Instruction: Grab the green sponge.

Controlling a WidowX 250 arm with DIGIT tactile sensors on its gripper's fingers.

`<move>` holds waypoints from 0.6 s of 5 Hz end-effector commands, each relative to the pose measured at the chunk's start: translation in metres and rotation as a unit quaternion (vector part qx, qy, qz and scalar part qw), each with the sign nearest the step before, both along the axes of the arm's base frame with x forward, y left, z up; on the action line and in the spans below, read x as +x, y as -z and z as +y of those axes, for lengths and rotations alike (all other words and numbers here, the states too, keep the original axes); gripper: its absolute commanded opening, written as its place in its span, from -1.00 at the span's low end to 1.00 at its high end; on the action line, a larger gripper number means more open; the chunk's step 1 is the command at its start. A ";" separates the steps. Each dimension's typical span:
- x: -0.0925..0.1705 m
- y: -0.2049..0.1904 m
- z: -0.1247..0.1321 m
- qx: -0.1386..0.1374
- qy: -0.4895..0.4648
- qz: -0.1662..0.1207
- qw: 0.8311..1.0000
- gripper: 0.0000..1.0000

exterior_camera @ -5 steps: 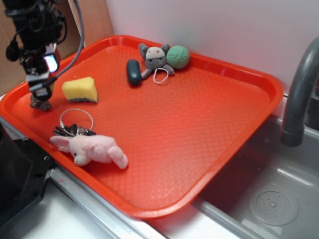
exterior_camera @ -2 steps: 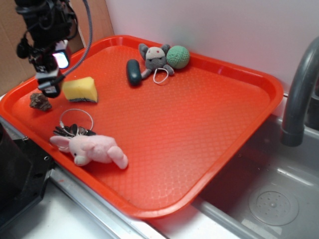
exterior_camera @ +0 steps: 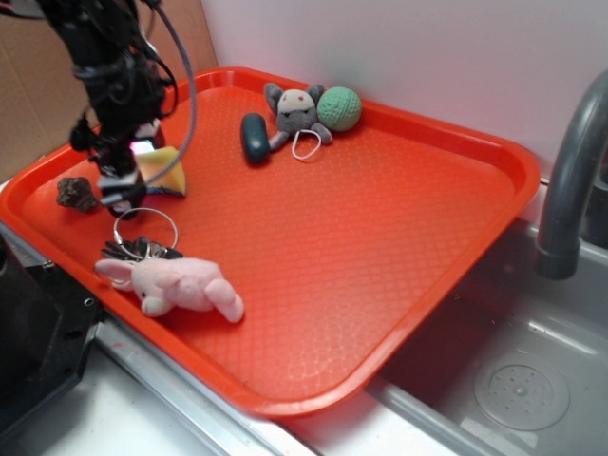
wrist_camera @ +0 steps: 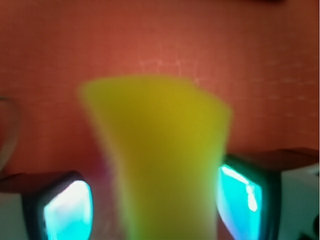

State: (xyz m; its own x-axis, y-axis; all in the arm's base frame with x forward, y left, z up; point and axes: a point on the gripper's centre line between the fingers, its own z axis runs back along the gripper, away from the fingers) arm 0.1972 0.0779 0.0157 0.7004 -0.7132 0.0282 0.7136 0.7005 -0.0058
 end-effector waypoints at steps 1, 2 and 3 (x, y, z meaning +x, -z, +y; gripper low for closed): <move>0.009 0.002 -0.016 0.012 -0.021 -0.012 1.000 -1.00; 0.002 -0.039 -0.026 0.028 -0.079 -0.022 0.996 -1.00; 0.006 -0.088 -0.051 -0.002 -0.134 -0.050 0.990 -1.00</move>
